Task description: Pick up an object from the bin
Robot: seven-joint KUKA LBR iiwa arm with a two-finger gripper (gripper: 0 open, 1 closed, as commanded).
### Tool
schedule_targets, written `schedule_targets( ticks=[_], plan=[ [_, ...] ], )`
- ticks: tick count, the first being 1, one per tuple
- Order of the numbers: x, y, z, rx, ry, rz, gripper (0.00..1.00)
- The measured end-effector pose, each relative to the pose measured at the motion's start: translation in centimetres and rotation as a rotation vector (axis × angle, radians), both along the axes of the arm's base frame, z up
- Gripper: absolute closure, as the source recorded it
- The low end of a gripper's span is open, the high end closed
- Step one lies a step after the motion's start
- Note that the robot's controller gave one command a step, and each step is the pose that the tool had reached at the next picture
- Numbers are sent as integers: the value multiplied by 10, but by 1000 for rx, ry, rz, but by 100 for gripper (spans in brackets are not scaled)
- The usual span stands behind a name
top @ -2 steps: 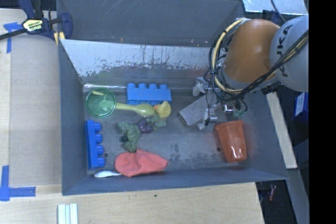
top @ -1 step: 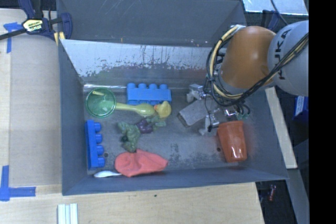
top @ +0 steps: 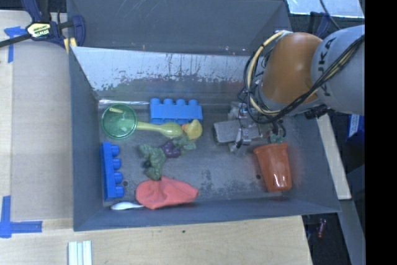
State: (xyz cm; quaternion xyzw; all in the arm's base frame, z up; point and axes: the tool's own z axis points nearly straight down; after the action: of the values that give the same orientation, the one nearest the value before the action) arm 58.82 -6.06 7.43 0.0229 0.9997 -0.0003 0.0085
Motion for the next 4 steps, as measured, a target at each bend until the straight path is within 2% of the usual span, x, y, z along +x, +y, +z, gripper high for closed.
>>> schedule_targets(
  ticks=[4],
  plan=[
    [0, 0, 0, 0, 0, 3, 100]
  ],
)
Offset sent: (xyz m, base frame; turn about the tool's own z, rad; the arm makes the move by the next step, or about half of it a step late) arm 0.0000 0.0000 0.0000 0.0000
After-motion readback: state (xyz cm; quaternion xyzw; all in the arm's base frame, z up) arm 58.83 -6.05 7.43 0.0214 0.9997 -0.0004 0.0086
